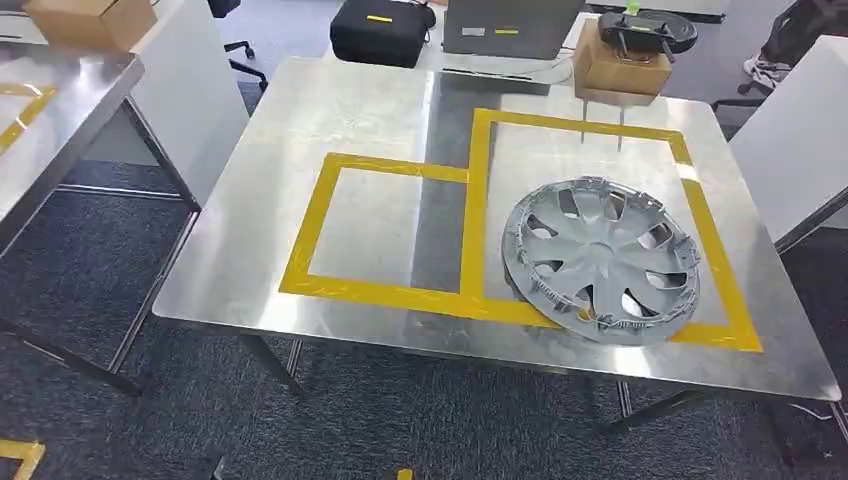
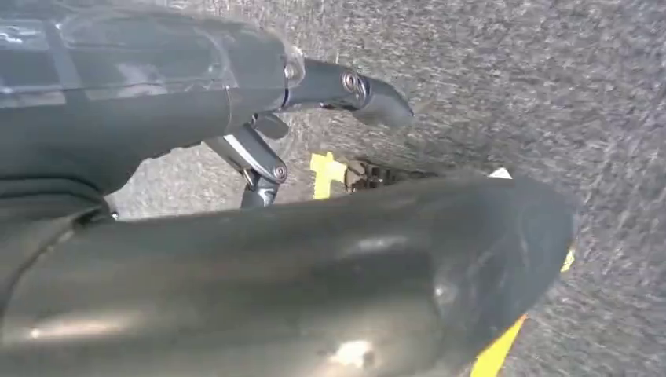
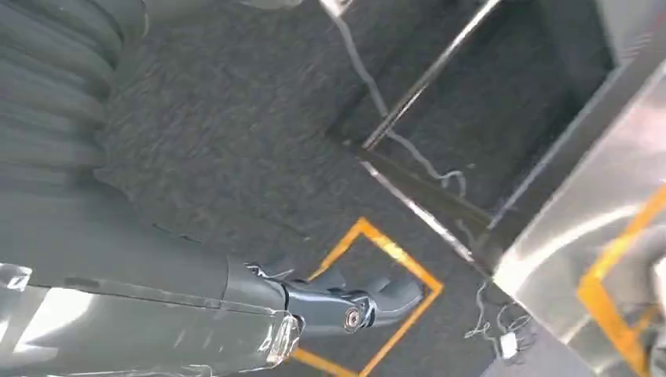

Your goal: Take the parts from the cabinet and place them on the table.

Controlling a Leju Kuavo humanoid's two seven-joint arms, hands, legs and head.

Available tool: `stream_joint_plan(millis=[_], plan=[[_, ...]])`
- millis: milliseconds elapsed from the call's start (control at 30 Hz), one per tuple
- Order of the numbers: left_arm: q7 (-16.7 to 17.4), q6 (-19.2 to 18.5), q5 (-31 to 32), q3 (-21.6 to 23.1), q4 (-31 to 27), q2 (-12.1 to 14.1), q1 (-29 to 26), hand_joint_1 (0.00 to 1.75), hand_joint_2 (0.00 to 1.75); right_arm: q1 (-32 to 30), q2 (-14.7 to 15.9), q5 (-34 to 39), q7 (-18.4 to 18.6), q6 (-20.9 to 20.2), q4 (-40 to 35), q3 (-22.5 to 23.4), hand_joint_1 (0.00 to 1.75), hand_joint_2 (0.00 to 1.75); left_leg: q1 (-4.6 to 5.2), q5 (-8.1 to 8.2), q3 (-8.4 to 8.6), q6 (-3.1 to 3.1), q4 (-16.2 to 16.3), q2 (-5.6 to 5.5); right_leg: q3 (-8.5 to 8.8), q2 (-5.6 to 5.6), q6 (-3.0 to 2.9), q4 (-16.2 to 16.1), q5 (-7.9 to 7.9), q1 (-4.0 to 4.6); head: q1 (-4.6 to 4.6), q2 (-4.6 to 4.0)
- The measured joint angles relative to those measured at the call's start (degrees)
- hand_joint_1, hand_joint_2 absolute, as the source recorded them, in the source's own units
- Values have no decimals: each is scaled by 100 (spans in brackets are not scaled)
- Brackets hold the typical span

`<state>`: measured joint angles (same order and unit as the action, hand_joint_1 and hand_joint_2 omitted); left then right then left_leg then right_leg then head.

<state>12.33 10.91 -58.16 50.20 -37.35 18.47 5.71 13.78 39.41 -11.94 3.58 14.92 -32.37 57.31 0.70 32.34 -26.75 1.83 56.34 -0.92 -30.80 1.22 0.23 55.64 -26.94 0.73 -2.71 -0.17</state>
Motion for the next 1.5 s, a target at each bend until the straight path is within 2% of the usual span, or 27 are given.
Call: stream_joint_plan(millis=[133,233,333,433,533,667,933,1300,1400,1500], plan=[[-13,-64,-79,195,15,68,69,0,0,-103,-256,-602,81,57,46,-7,0,175,-4,0,-2,0,-2,9,1,0,0,2,0,1,-2,0],[72,81,-155,315,-18,81,86,0,0,-258,-638,-1199,328,68,-26,-22,0,175,-6,0,-1,0,-4,29,0,0,-1,5,0,2,-2,0],[153,129,-177,464,-46,168,99,0,0,-360,-1117,-1628,422,142,-74,-76,0,175,-10,1,4,-1,-7,61,-1,21,-2,8,-1,4,-5,0],[186,308,-236,516,-124,249,104,0,0,-443,-1606,-1800,402,171,-55,-162,0,175,-8,1,7,-2,-11,83,-6,40,-2,13,0,3,-2,0],[179,328,-293,573,-236,405,104,0,0,-461,-2053,-1851,297,256,60,-265,0,175,-10,1,9,-2,-12,96,-11,53,-3,22,0,3,-5,0],[144,480,-378,615,-378,605,106,0,0,-444,-2426,-1814,66,254,461,-437,0,175,-2,1,11,-5,-12,97,-18,59,-4,32,0,-3,7,0],[162,592,-382,680,-610,743,98,0,0,-376,-2672,-1814,39,252,756,-571,0,175,0,0,12,-6,-12,86,-20,64,-5,36,0,-8,9,0],[164,594,-382,763,-756,837,96,0,0,-357,-2750,-1822,37,250,958,-627,0,175,5,2,8,-8,-12,50,-20,54,-7,35,-2,-11,9,0],[225,529,-402,794,-767,949,96,0,0,-352,-2748,-1945,251,112,1034,-715,0,175,3,2,7,-8,-12,43,-20,52,-10,35,-4,-10,0,0],[280,568,-587,803,-804,1082,92,0,0,-347,-2768,-1897,175,-84,1161,-771,0,175,5,3,7,-9,-11,36,-20,47,-10,36,-4,-10,15,0]])
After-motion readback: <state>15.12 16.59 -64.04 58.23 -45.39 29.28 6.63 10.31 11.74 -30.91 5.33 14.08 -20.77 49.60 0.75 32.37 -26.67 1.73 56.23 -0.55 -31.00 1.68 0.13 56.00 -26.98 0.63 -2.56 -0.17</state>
